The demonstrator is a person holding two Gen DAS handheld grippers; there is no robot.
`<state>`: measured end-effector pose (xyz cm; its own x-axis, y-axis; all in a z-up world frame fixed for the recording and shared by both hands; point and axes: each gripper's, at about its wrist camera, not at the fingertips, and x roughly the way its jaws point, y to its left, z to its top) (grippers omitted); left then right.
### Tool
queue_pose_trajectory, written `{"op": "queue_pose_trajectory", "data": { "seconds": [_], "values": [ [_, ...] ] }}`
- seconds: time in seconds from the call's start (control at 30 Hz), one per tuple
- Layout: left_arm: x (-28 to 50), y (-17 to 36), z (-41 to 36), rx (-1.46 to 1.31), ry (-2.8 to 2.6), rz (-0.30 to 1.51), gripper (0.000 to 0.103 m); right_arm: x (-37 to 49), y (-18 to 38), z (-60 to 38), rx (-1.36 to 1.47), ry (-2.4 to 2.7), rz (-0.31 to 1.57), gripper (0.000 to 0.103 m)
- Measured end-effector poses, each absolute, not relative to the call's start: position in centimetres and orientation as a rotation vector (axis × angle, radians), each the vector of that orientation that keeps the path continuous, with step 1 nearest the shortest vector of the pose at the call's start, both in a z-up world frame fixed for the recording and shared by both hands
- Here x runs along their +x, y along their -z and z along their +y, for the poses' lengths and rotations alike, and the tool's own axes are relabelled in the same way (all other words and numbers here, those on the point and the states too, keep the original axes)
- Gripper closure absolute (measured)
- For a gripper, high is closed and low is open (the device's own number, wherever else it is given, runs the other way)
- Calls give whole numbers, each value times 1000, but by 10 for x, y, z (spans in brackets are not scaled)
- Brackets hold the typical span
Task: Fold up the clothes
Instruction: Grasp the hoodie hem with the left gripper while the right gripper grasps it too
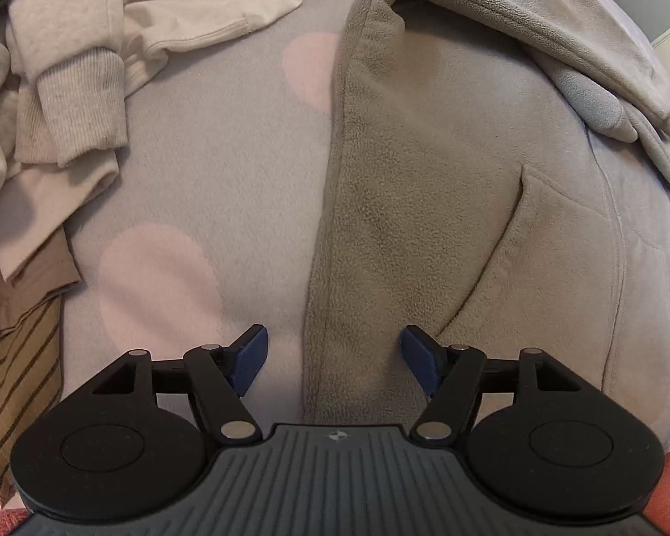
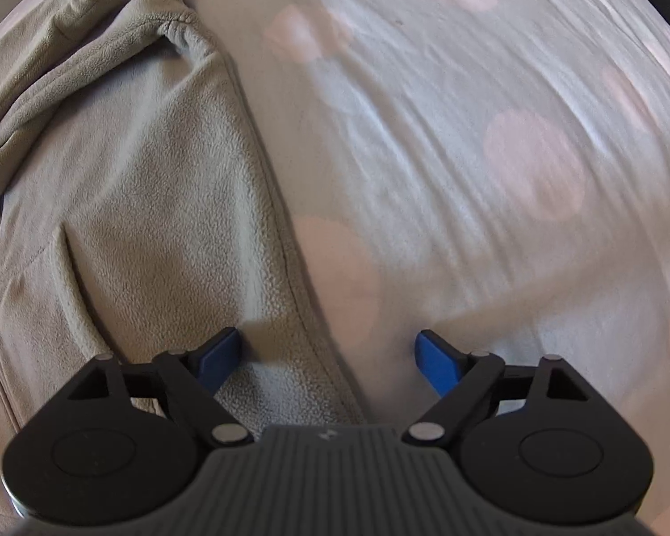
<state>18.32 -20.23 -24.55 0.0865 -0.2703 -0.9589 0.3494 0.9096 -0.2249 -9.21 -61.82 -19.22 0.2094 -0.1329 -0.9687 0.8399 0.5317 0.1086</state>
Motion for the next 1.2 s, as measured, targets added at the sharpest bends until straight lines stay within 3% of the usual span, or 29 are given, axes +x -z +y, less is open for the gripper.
{"op": "queue_pose_trajectory", "data": {
  "seconds": [0.2,0.27,0.33,0.43,0.5,0.53,0.7,1.2],
  "values": [
    [184,248,-201,39,490,1415,38,-98,194,-617,778,720,1131,17],
    [184,248,-202,34,501,1412,41,-98,193,-614,772,679,1107,27],
    [185,247,-201,15,520,1412,52,-98,192,-612,778,628,1073,51],
    [186,248,-199,-37,559,1416,71,-102,191,-612,796,587,1029,67],
    [188,247,-197,-61,568,1418,75,-105,188,-612,819,565,993,77],
    [188,247,-196,-73,569,1416,83,-106,186,-610,823,554,977,82],
    [186,237,-190,-139,601,1342,92,-110,171,-605,812,485,844,87],
    [194,184,-162,-429,731,965,94,-135,134,-615,863,459,350,90]
  ]
}}
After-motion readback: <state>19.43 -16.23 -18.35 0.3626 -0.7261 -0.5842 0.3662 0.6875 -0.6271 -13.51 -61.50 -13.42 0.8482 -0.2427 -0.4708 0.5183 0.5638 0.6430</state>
